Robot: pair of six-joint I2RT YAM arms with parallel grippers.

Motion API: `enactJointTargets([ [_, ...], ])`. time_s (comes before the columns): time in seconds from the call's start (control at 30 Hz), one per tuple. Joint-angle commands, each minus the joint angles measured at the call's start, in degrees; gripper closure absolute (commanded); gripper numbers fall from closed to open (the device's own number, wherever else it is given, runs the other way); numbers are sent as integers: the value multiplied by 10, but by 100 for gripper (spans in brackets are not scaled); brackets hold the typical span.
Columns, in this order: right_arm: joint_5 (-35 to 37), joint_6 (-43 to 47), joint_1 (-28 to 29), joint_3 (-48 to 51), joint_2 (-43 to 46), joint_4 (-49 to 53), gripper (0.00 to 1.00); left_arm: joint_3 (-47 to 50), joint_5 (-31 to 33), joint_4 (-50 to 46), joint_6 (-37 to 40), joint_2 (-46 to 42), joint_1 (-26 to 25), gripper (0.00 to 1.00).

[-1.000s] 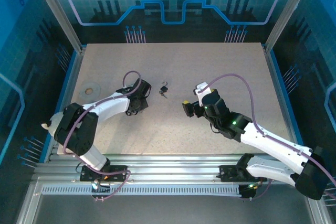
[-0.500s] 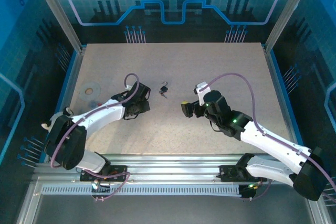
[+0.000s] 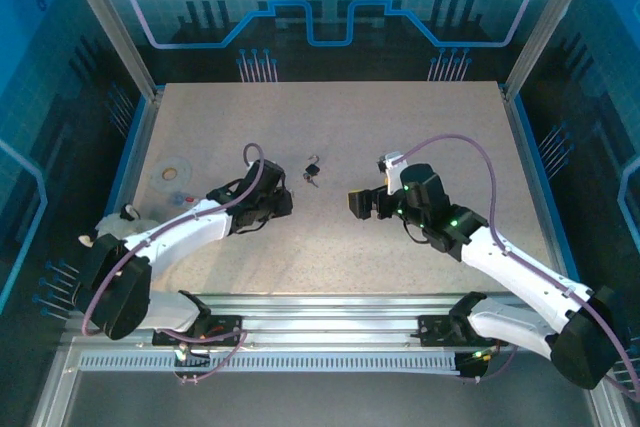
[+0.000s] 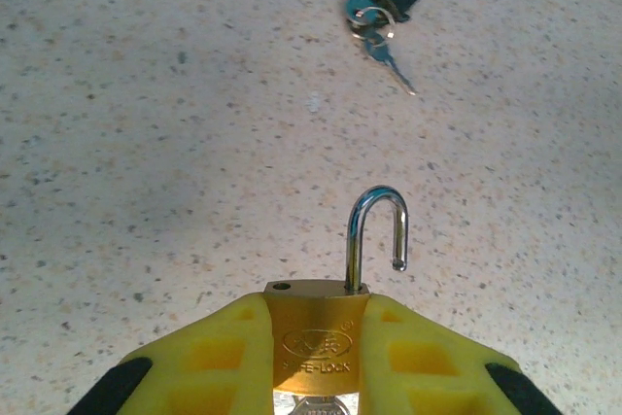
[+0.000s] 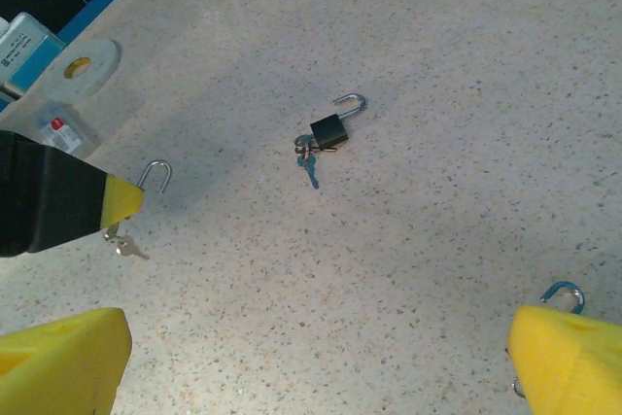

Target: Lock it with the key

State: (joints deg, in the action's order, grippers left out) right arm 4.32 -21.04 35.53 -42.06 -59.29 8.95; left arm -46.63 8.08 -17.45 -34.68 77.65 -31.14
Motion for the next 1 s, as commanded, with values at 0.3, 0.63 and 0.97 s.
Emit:
enactJointTargets([
  [0.3,-103,-45,-37,8,-22,-27,2,19,-81,79,44,-34,-35,100],
  [0.63,-151,-63,-40,6,-50,-45,11,28,-133,126,58,-43,-62,100],
  [0.97,-188,-74,-41,5,-72,-63,32,27,-141,144,69,-44,-91,100],
])
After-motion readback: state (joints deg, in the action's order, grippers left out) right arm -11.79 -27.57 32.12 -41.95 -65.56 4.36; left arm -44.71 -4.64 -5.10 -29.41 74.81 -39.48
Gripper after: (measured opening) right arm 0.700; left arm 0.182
